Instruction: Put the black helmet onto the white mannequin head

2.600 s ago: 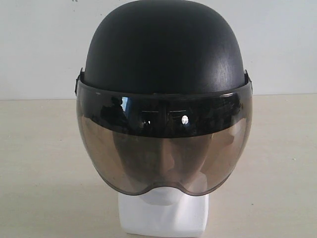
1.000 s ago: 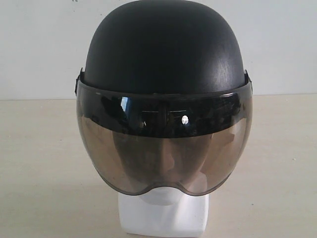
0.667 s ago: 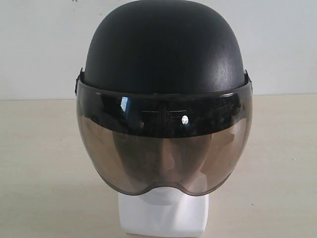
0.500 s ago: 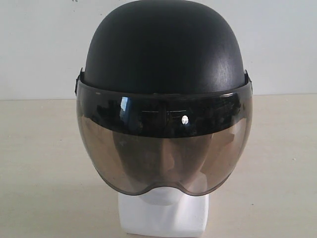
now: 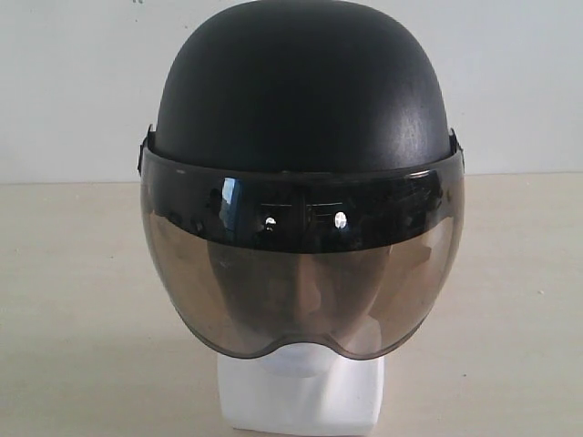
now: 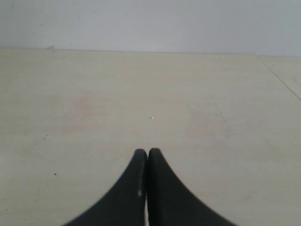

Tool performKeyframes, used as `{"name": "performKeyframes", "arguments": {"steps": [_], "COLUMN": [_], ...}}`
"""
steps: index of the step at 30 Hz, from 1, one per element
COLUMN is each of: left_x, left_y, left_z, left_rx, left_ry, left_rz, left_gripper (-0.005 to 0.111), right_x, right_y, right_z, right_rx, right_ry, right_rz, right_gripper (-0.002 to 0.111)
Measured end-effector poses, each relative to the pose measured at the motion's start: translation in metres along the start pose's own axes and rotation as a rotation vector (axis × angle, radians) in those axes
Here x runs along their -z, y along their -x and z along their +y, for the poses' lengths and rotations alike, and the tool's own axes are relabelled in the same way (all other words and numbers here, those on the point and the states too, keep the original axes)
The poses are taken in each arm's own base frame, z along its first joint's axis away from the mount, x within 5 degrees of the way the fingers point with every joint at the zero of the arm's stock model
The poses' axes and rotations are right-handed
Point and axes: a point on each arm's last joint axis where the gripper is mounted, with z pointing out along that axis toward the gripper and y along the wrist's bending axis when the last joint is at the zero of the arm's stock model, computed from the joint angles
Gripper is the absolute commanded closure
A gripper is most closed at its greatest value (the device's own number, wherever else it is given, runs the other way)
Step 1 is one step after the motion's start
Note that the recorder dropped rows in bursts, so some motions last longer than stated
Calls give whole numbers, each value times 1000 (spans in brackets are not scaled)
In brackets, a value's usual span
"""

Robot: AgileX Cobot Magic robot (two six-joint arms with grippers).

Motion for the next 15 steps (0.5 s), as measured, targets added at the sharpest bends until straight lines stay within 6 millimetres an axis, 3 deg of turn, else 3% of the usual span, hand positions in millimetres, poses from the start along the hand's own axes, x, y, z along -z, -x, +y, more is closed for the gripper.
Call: {"name": "performKeyframes", "arguments": {"steps": [15], "left_x": [0], "left_y": [-1], "left_z": [1], "left_rx": [123], "left_ry": [12], "left_rz": [5], "left_gripper": [102], "right_x": [0], "right_y": [0], "right_z": [0], "right_rx": [0], "right_ry": [0], "right_rz": [0], "right_gripper": [108]}}
